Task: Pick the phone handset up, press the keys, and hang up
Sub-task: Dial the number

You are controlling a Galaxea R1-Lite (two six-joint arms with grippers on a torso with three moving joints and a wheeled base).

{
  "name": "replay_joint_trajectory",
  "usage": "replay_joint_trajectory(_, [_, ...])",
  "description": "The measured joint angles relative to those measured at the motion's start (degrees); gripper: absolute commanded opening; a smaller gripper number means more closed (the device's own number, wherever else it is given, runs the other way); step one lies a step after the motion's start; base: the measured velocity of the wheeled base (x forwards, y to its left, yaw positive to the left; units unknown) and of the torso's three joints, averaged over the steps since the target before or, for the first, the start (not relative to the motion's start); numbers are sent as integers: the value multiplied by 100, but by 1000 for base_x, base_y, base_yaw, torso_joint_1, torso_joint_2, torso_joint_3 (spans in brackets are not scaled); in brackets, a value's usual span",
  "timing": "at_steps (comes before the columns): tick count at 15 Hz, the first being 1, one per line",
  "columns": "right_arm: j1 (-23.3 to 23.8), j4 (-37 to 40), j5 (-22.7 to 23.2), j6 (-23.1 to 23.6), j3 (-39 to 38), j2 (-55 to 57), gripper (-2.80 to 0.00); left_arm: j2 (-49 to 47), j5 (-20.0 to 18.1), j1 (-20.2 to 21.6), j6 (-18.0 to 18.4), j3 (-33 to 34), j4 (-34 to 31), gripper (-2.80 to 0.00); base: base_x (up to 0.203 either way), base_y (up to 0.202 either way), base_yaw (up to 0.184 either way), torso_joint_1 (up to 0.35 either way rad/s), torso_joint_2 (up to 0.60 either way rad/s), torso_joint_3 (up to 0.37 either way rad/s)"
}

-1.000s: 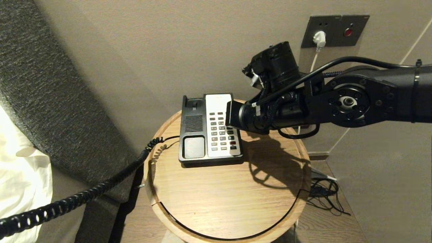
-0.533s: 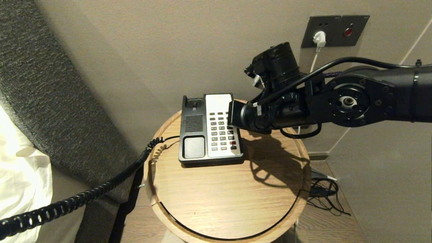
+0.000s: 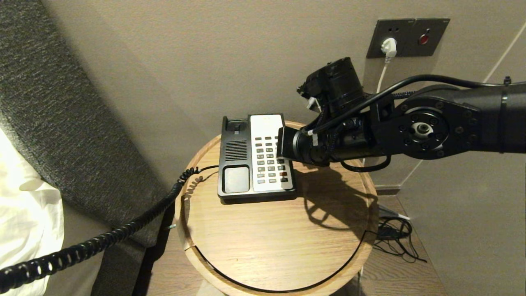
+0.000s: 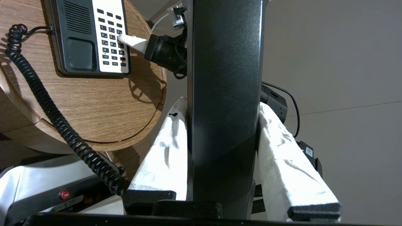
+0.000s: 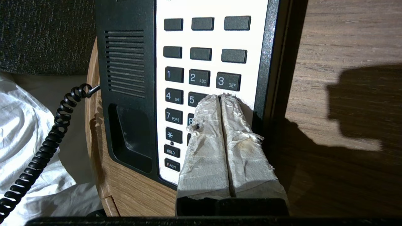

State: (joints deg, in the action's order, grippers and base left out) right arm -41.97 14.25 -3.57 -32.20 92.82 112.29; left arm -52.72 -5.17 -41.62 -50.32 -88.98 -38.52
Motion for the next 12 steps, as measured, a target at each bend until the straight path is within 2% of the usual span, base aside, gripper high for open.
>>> replay_joint_trajectory(12, [-22,71,-6,-11,-120,-191,-280,66,-1,6,0,106,5,-280,0,0,0,0,0,0])
